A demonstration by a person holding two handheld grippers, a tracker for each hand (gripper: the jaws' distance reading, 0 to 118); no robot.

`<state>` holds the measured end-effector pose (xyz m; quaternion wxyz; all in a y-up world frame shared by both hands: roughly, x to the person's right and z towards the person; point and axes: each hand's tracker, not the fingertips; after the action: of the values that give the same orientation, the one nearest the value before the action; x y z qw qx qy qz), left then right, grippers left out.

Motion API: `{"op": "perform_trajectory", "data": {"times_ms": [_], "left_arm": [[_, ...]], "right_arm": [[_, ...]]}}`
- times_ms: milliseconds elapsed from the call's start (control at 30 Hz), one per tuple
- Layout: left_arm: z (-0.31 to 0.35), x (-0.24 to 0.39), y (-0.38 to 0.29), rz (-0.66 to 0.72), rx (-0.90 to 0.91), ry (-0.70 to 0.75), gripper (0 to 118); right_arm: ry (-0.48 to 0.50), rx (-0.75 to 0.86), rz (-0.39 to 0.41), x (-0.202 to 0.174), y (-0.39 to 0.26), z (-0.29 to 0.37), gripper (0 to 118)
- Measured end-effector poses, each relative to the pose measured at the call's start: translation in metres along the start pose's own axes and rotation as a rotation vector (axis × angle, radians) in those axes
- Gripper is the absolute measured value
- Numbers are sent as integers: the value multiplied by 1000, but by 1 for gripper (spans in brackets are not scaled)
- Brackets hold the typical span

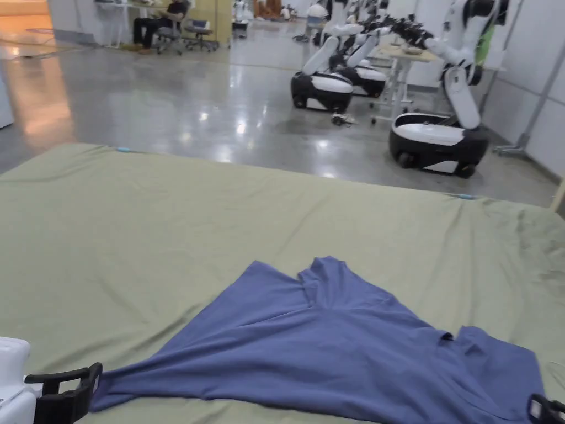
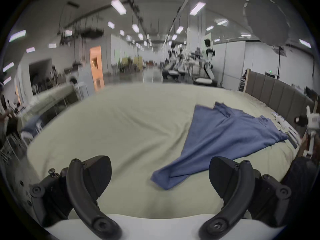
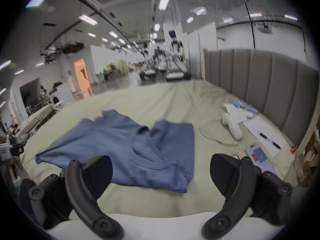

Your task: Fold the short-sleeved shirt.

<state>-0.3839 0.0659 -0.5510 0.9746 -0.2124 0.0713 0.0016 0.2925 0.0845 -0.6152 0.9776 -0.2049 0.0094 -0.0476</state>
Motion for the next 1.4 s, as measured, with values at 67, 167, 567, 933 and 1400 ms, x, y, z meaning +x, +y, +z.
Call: {"op": "perform_trajectory", "data": {"times_ms": [67,167,567,933,1400], "left_arm": [[27,10,-5,-30,-28,54,107],[26,5,-16,8,-148,22,4],[-81,-15,-21,-79,-293,-117,111],[-114,20,-2,-192,-405,-231,5],[-93,20,32,-160,-337,-209,5]], "right_arm": [[62,21,22,-23,8,25,82],[55,30,110,-57,8,44,0],[221,23,217,-123,40,1,0],[192,-118,345,-151,58,-107,0],[143,-457,465,-153,80,-398,111]]}}
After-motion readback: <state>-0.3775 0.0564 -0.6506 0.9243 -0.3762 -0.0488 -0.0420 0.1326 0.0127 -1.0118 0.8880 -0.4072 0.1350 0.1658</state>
